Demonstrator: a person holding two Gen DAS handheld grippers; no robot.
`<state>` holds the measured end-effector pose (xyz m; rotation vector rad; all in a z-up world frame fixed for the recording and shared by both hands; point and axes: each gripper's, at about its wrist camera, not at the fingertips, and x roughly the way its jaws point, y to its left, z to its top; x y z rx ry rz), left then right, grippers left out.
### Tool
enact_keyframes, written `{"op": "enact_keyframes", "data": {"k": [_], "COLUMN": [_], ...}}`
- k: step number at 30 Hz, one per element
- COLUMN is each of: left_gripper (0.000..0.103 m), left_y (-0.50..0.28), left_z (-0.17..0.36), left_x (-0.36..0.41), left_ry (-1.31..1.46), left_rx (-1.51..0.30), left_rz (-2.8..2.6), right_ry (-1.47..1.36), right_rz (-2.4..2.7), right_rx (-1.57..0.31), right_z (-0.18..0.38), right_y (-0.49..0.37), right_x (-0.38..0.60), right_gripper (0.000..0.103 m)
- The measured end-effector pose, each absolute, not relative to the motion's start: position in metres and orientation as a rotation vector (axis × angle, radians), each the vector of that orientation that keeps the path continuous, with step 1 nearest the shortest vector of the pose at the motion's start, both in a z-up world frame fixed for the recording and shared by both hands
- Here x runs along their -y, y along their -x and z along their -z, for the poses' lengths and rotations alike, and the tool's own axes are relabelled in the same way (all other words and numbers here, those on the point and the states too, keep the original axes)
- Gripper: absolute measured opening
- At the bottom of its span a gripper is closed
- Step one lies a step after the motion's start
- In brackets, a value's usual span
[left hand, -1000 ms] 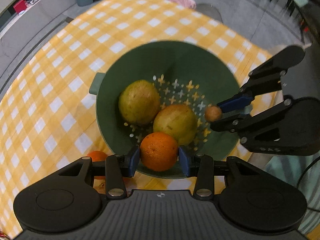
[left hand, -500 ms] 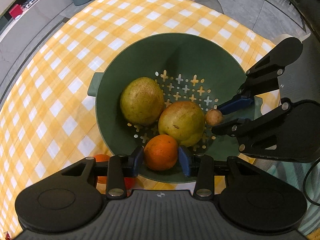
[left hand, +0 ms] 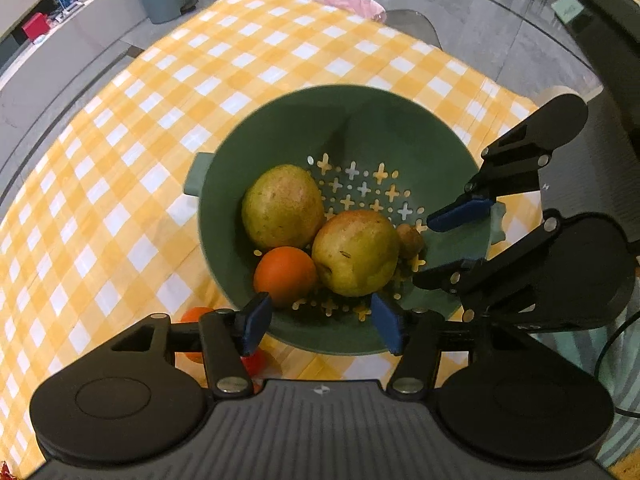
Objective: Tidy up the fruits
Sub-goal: 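Lower the orange and kiwi into the colander and open both tools, then withdraw both tools from the colander toward the remaining fruit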
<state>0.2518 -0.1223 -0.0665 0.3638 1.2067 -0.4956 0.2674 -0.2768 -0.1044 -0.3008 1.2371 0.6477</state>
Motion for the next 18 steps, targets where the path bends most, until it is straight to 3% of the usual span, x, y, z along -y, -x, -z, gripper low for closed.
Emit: {"op": "enact_keyframes", "data": {"k": [18], "left_gripper": [0.067], "left_y": [-0.186], "left_z": [-0.006], "left_x": [0.074], "left_ry": [-0.258], "left_rx": [-0.948], "left_rz": [0.453], "right_ry": [0.182], "right_rz": [-0.591], "right_rx": [-1.026], "right_z": [0.047], "right_y": [-0.214], "right_x": [0.271], "right_gripper": [0.04]}}
